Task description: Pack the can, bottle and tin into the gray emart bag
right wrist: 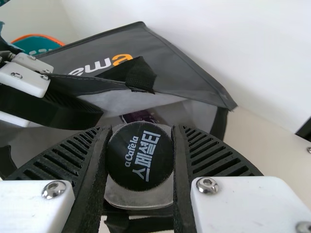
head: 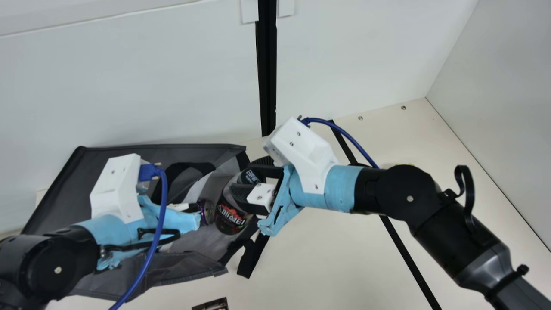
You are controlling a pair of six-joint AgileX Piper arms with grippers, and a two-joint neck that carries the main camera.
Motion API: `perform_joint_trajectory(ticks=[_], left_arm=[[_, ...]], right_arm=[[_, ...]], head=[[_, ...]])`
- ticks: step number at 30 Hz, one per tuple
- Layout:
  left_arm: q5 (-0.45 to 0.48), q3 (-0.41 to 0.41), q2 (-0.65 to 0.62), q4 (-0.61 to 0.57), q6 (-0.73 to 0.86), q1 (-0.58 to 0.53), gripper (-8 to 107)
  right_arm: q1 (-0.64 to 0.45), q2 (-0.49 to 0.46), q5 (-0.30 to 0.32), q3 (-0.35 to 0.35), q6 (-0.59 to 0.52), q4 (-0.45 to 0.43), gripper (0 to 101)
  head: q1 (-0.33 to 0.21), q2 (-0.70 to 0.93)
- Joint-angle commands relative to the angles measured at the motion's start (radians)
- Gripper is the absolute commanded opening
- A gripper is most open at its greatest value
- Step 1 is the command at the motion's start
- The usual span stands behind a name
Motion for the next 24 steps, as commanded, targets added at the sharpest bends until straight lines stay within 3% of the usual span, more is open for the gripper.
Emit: perform_joint_trajectory(ticks=[1,24], left_arm=[[0.000,0.000,0.000,0.000,0.000,0.000,10],[0.000,0.000,0.000,0.000,0.000,0.000,10]], right_arm=[[0.006,0.006,-0.012,0.005,-0.022,0.021,0],[0.069,0.124,-0.133,0.041,-0.180,0.247,0]], head=[[-0.023,-0.001],[-0.023,-0.001]])
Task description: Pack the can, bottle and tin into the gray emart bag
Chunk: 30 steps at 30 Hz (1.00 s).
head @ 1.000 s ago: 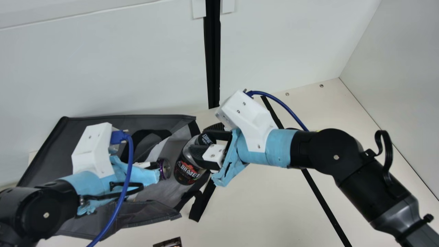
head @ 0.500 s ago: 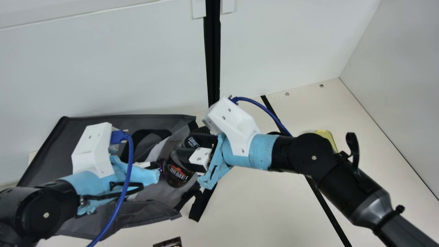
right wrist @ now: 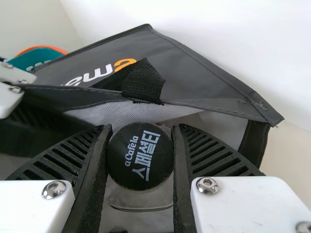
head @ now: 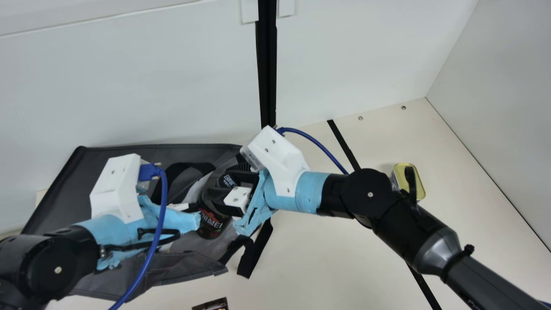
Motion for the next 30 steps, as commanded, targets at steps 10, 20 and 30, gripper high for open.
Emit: perform_joint_trajectory(ticks=[10,20,30], left_arm=[[0.000,0.000,0.000,0.000,0.000,0.000,10],[0.000,0.000,0.000,0.000,0.000,0.000,10],[0.000,0.000,0.000,0.000,0.000,0.000,10]], right_arm=[[0.002,0.057,-0.027,0.004,-0.069,0.097,0],[0.009,0.110,-0.041,0.009,-0.134,0.173,0],[0.029,0.171,-0.057,-0.011,-0.172,0.224,0]], head=[[-0.023,-0.001],[-0.023,-0.001],[-0.023,-0.001]])
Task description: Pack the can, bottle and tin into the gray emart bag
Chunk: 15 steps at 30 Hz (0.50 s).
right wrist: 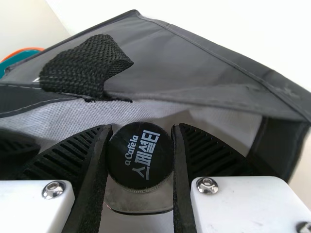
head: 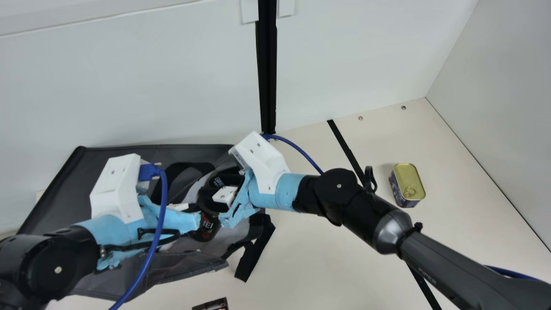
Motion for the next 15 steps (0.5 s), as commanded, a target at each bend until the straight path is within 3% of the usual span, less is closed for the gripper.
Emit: perform_joint_trajectory(ticks=[1,15], left_arm=[[0.000,0.000,0.000,0.000,0.000,0.000,10],[0.000,0.000,0.000,0.000,0.000,0.000,10]], right_arm=[[0.004,0.010,0.001,-0.005,-0.001,0.002,0],[0.034,0.083,-0.015,-0.048,-0.006,-0.025,0]], head=[[-0.023,-0.001],[-0.023,-0.001]])
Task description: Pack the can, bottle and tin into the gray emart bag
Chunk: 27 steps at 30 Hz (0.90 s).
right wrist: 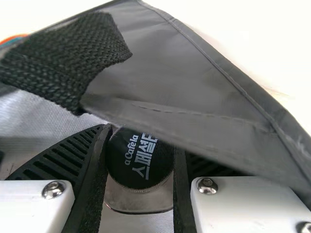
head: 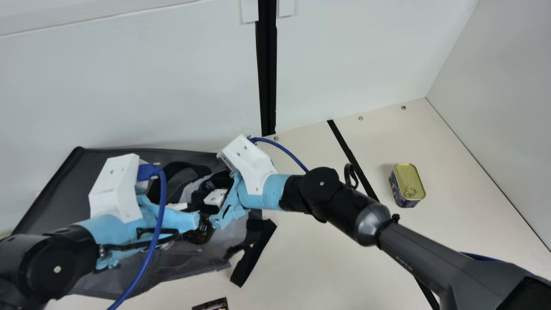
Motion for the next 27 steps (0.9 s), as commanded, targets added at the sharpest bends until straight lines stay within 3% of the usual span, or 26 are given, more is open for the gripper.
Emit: perform_joint_trajectory(ticks=[1,10,27], left_arm=[[0.000,0.000,0.000,0.000,0.000,0.000,10],[0.000,0.000,0.000,0.000,0.000,0.000,10],[0.000,0.000,0.000,0.000,0.000,0.000,10]], right_arm=[[0.003,0.005,-0.001,-0.003,0.000,-0.007,0],[0.012,0.025,-0.006,-0.015,0.005,-0.026,1],[0.010,0.025,-0.005,-0.029,0.033,-0.070,58]], head=[[-0.023,-0.002],[-0.023,-0.002],[-0.023,-0.002]])
